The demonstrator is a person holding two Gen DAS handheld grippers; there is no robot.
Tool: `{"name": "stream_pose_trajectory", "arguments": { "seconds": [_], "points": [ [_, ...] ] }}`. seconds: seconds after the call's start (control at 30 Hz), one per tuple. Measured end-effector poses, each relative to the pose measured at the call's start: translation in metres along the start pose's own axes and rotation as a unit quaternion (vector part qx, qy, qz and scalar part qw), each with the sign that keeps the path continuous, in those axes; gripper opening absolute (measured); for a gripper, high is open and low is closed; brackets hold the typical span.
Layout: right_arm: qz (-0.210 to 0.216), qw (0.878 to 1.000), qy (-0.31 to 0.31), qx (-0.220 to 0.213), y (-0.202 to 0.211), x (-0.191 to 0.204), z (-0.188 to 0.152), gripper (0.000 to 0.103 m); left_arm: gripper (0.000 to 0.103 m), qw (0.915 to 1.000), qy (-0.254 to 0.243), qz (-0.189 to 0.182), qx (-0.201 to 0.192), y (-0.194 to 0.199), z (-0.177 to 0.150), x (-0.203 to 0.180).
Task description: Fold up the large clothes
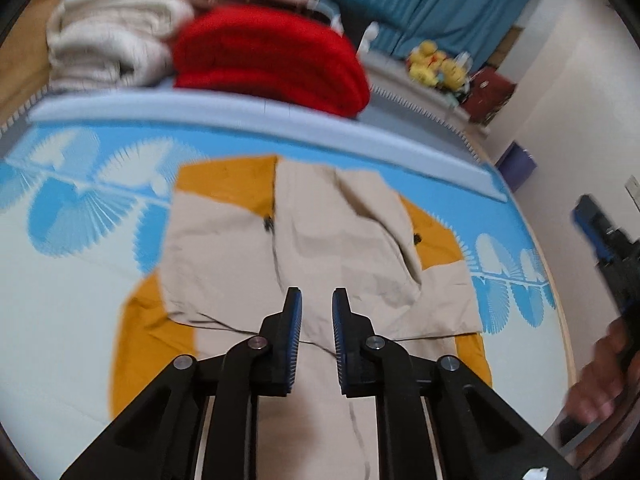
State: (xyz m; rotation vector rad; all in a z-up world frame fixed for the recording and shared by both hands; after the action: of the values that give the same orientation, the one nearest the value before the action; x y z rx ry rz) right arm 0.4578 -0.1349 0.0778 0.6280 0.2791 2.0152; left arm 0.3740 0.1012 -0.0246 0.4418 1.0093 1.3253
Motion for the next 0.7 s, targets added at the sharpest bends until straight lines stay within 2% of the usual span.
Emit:
{"name": "stream_pose_trajectory", "arguments": {
  "seconds": [0.07,0.17,0.23,0.3,0.4,0.47,0.57,0.67,0.7],
  "points": [
    [0.011,0.999,0.019,-0.033,0.044,0.015,0.011,0.023,0.011,0.9995,-0.017,0.001,-0.028,0.033,-0.008,0.009],
    [-0.008,0.996,0.037,-0.076,0.119,0.027,0.02,0.021,0.011,0.9984,-0.023,0.016,-0.049,0.076,-0.03,0.03],
    [-0.003,0.996,0.024,-0.08,0.157,0.025,0.013,0.021,0.011,0.9981,-0.013,0.022,-0.056,0.097,-0.051,0.044],
    [-0.015,0.996,0.025,-0.08,0.192,0.019,-0.002,0.021,0.01,0.9978,0.003,0.037,-0.054,0.114,-0.086,0.061],
    [-0.046,0.997,0.022,-0.064,0.228,0.0,-0.042,0.026,0.009,0.9978,0.033,0.044,-0.037,0.122,-0.148,0.074],
    [-0.079,0.996,0.016,-0.033,0.241,-0.019,-0.084,0.032,0.009,0.9974,0.046,0.055,-0.01,0.116,-0.197,0.079],
    [-0.128,0.992,0.022,0.007,0.249,-0.046,-0.145,0.033,0.009,0.9923,0.077,0.063,0.074,0.1,-0.253,0.082],
    [-0.19,0.978,0.036,0.078,0.249,-0.072,-0.215,0.033,0.009,0.991,0.067,0.075,0.089,0.101,-0.268,0.08],
    [-0.193,0.976,0.03,0.092,0.252,-0.077,-0.228,0.033,0.009,0.9914,0.059,0.081,0.084,0.103,-0.268,0.08]
  ]
}}
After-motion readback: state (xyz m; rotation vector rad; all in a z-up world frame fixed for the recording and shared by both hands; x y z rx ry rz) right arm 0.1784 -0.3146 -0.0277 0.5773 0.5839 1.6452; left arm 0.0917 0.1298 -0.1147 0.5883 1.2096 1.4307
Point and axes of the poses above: each gripper's, at about its wrist camera, not at the fingertips, and y roughly against the way its jaws point, x to its left, z to its top, the point moved 7 cm from there along -y, roughly the way its jaws point, and after that the axes turned 4 degrees about x, right-handed, at the moved point
